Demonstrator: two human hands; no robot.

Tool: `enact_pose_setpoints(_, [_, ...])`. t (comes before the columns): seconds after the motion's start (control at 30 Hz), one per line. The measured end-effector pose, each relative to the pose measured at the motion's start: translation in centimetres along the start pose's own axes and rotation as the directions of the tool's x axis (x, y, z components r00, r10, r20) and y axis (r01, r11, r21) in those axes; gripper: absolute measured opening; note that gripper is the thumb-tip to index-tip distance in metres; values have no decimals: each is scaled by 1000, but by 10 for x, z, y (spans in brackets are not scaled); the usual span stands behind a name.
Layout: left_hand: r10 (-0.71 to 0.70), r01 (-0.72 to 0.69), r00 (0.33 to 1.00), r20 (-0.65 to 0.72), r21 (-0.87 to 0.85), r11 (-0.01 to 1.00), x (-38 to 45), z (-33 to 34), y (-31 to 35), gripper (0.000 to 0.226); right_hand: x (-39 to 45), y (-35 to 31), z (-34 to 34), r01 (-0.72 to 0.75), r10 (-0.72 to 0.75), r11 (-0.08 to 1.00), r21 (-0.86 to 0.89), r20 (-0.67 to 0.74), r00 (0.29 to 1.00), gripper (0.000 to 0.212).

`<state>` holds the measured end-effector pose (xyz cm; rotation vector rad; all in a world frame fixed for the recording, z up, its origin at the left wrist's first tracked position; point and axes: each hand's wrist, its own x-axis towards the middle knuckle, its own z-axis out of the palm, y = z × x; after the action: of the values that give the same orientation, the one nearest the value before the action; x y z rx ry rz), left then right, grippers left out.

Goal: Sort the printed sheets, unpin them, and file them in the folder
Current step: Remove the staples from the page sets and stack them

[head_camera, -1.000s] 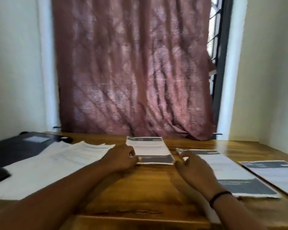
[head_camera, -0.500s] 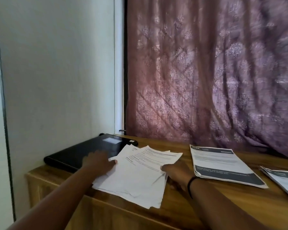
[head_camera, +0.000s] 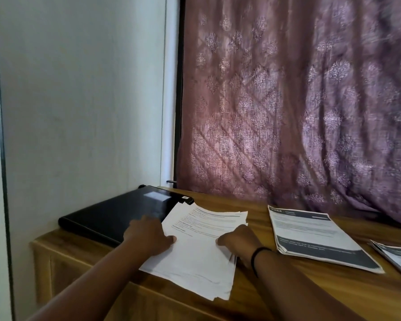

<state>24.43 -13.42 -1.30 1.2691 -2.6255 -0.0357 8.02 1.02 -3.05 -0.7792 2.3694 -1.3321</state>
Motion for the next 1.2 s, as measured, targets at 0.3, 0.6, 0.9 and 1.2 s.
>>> enact_pose_setpoints(0.3, [46, -40, 980, 194, -31, 999, -13, -5, 5, 91, -5, -3, -9, -256, 149, 840, 479, 249, 957, 16])
enact_pose_setpoints(0.6, [289, -123, 953, 94, -748, 652, -16, -39, 22, 53, -1, 14, -58, 51, -70, 836, 546, 15, 997, 18])
enact_pose_setpoints(0.9, [301, -65, 949, -96, -992, -112, 15, -78, 82, 46, -9, 4, -126, 355, -288, 658, 664, -215, 933, 20])
enact_pose_setpoints(1.2, [392, -314, 884, -254, -944, 97, 17, -86, 124, 17, -22, 12, -175, 410, -383, 737, 537, -168, 908, 46])
